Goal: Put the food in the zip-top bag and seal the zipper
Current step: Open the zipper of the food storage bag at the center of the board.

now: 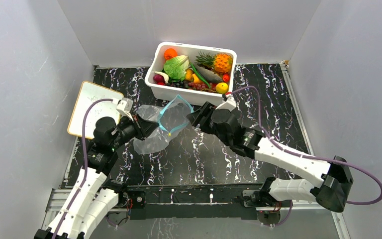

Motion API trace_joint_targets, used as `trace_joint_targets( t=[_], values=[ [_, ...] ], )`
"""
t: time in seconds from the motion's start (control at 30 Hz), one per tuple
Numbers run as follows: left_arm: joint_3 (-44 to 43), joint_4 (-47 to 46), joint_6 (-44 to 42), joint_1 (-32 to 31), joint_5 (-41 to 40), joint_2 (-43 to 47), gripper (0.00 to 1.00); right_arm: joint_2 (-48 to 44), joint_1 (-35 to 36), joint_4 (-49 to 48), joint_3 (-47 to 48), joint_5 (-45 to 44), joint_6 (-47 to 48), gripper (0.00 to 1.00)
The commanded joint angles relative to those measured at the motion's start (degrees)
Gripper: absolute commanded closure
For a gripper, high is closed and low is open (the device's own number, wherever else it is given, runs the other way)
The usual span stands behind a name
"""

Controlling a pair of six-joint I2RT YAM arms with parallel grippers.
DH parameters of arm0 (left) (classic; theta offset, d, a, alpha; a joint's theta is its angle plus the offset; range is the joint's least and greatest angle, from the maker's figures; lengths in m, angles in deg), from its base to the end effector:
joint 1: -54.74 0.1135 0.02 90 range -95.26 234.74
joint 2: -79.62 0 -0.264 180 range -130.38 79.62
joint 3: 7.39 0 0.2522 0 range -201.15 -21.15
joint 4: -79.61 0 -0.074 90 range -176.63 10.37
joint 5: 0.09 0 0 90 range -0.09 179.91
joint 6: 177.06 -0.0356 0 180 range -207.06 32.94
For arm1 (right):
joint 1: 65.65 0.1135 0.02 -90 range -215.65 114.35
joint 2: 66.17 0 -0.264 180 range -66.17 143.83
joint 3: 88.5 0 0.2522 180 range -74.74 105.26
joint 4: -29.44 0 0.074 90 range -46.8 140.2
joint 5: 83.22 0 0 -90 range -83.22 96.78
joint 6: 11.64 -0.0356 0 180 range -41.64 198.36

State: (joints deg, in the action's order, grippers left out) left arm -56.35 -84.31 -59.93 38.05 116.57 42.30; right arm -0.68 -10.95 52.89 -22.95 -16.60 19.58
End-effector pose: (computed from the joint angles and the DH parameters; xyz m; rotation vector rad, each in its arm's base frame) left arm 0.1511 -0.0620 0.3162 0.2153 1.7172 -0.9554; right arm 0.1621 0.2045 0.3116 0.3491 2.0248 0.8875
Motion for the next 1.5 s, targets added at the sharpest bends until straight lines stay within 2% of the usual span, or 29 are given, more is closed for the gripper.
trace_joint_targets(
  t=[0.0,0.13,0.2,0.23,0.37,0.4,0.53,0.63,0.8,1.1,1.23,1.3,1.4,1.47],
  values=[
    [0.5,-2.2,-0.1,0.0,4.9,0.5,1.0,2.6,-3.2,-0.7,4.0,5.1,1.7,0.41],
    [0.6,-2.5,-0.3,0.0,6.5,0.3,1.0,4.0,-5.0,-2.5,2.7,8.1,1.8,0.43],
    [0.7,-2.9,-0.3,0.0,7.0,0.3,1.0,4.4,-5.3,-3.0,2.6,8.7,2.1,0.5],
    [0.7,-3.0,-0.1,-0.1,7.1,0.3,1.0,4.6,-5.3,-3.1,2.7,8.7,2.4,0.56],
    [0.0,-2.3,0.5,-0.1,5.5,-0.2,1.0,3.7,-5.3,-4.2,2.8,8.5,3.0,0.94],
    [-0.6,-1.2,0.5,0.0,4.1,-0.6,0.95,3.2,-5.3,-4.3,2.6,8.4,2.6,1.0],
    [-4.0,1.8,-3.1,-0.1,1.6,-2.8,0.42,4.0,-4.8,-4.8,2.1,8.0,-1.0,1.0],
    [-7.0,2.2,-5.2,-0.1,0.9,-5.4,0.26,6.4,-3.8,-3.4,4.1,5.6,-2.4,1.0],
    [-11.7,2.8,-5.9,-0.1,2.5,-11.1,0.15,8.9,-2.3,-4.1,7.5,1.1,-2.6,1.0],
    [-13.8,2.4,-4.7,-0.2,4.4,-16.0,0.12,14.7,1.7,-3.7,14.6,-3.4,-1.4,1.0],
    [-14.6,6.3,-7.4,-0.4,0.6,-15.7,0.16,16.1,3.2,-3.6,16.3,-5.1,-1.3,1.0],
    [-15.0,8.8,-9.2,-0.5,-2.3,-14.9,0.22,16.3,3.6,-3.7,16.5,-5.6,-1.2,1.0],
    [-15.7,12.1,-11.7,-0.5,-7.6,-13.2,0.38,16.1,3.7,-4.2,15.7,-6.0,-1.2,1.0],
    [-16.4,13.7,-12.9,-0.5,-10.4,-12.4,0.58,15.8,3.8,-5.0,14.5,-5.7,-1.2,1.0]
  ],
)
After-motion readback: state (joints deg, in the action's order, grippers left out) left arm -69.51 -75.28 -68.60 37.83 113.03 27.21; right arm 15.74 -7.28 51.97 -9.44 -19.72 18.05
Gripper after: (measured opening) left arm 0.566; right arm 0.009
